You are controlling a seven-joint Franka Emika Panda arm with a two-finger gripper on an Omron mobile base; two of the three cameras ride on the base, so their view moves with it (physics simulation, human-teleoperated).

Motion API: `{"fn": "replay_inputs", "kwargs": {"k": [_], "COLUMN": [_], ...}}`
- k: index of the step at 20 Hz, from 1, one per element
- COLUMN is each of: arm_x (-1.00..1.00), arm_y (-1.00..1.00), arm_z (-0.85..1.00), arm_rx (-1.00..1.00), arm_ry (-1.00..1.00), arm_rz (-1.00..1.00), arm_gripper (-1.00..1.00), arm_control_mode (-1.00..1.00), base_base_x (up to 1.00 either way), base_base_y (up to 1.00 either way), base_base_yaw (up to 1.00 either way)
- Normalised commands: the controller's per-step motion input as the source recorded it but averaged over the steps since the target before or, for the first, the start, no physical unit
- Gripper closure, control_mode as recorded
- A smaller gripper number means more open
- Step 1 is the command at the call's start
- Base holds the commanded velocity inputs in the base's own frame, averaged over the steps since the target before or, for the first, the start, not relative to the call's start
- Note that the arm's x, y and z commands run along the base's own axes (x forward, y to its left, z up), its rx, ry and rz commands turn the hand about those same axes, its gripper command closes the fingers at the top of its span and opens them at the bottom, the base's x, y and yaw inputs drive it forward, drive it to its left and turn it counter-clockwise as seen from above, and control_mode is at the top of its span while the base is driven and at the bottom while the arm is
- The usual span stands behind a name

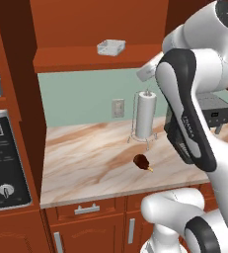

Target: Retrieve the tupperware from the cabinet, then place the raw meat into the tupperware to avoid contamination.

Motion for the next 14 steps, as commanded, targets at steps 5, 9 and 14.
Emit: {"fn": "replay_inputs", "kwargs": {"k": [5,9,14], "arm_x": [0.02,0.01,0.06], "arm_y": [0.02,0.00,0.00], "arm_z": [0.00,0.00,0.00], "arm_rx": [0.00,0.00,0.02], "arm_ry": [-0.08,-0.04,0.00], "arm_rz": [0.00,0.00,0.00], "arm_gripper": [-1.00,-1.00,-1.00], "arm_control_mode": [-1.00,-1.00,-1.00], "base_base_x": [0.00,0.00,0.00], "base_base_y": [0.00,0.00,0.00], "base_base_yaw": [0.00,0.00,0.00]}}
